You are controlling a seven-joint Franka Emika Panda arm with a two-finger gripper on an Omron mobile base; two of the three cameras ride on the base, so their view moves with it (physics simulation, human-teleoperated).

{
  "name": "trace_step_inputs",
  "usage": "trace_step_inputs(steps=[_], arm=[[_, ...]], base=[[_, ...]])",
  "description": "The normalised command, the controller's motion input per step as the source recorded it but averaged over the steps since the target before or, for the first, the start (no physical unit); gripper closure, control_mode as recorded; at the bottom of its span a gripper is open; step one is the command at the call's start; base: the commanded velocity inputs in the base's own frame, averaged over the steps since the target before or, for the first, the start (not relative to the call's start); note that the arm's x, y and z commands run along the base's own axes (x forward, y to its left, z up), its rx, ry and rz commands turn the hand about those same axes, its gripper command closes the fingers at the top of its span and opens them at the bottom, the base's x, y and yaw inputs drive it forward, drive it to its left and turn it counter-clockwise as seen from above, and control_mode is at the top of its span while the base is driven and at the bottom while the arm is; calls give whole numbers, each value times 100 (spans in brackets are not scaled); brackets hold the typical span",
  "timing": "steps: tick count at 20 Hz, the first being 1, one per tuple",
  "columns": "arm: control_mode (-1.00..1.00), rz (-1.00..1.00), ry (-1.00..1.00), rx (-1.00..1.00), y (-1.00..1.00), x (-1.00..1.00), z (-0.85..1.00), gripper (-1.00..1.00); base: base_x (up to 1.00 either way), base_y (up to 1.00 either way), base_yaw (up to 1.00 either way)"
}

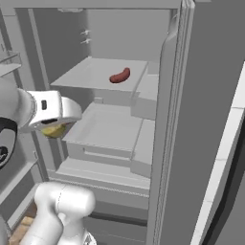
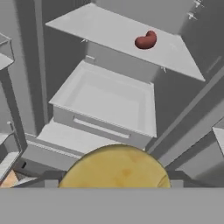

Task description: Retrieve the sausage and cheese from the fridge and place them on the cutting board on the counter.

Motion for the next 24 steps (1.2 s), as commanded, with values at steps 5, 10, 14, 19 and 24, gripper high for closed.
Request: trace_step_inputs(steps=[5,10,14,19,24], arm=[[100,0,0,0,0,0,0,100],[100,0,0,0,0,0,0,100],[100,0,0,0,0,0,0,100],[100,0,0,0,0,0,0,100],[100,0,0,0,0,0,0,100]], base=[[-78,13,6],[-100,2,7],[-100,5,13],[-91,63,54],[-55,69,86]])
